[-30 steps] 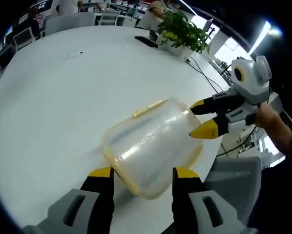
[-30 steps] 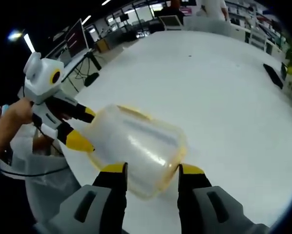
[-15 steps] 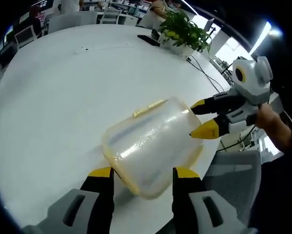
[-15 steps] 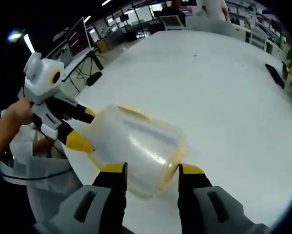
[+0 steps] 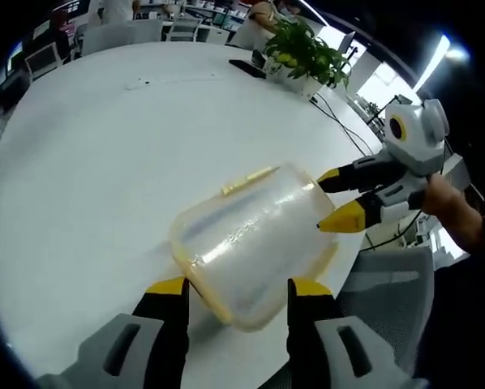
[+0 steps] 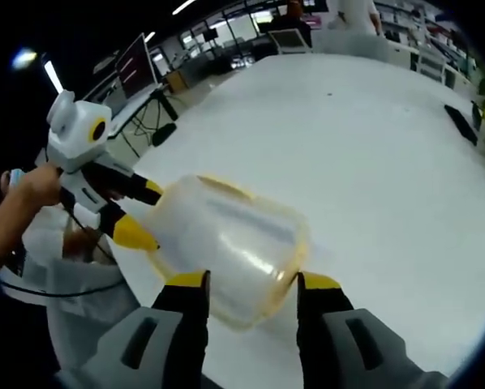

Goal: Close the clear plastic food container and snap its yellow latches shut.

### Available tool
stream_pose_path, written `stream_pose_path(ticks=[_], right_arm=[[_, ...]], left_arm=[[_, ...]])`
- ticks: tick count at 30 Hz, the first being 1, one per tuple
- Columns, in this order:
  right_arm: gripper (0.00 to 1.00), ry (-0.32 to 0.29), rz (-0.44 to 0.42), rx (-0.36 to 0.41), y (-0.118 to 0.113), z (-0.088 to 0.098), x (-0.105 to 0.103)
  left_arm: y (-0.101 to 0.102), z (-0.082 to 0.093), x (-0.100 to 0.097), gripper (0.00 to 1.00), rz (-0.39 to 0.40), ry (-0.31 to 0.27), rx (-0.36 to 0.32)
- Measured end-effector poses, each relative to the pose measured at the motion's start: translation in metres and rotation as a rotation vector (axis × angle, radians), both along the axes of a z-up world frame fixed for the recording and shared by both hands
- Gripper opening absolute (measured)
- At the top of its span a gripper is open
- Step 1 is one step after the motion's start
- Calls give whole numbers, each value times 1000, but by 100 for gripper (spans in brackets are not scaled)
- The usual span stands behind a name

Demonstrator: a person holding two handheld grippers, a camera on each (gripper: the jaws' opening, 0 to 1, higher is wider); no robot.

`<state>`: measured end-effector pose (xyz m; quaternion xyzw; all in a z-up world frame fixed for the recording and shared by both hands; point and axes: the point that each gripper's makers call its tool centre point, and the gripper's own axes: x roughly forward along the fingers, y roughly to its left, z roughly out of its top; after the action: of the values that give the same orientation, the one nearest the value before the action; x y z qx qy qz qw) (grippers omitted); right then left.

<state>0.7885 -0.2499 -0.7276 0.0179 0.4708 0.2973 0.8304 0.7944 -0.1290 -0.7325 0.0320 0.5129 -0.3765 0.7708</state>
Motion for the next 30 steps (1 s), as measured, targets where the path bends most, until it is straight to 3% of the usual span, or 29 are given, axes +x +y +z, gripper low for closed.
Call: stream_pose_path(ticks=[16, 23, 30], right_arm=[[45, -41, 151, -13, 1, 5, -7], [45, -105, 230, -22, 0, 18, -4], [39, -166, 292, 36, 14, 35, 0]], left_arm=[[4, 14, 4, 44, -56, -114, 20], [6, 30, 11, 44, -71, -186, 25], [-1, 45, 14, 43, -123, -251, 16]])
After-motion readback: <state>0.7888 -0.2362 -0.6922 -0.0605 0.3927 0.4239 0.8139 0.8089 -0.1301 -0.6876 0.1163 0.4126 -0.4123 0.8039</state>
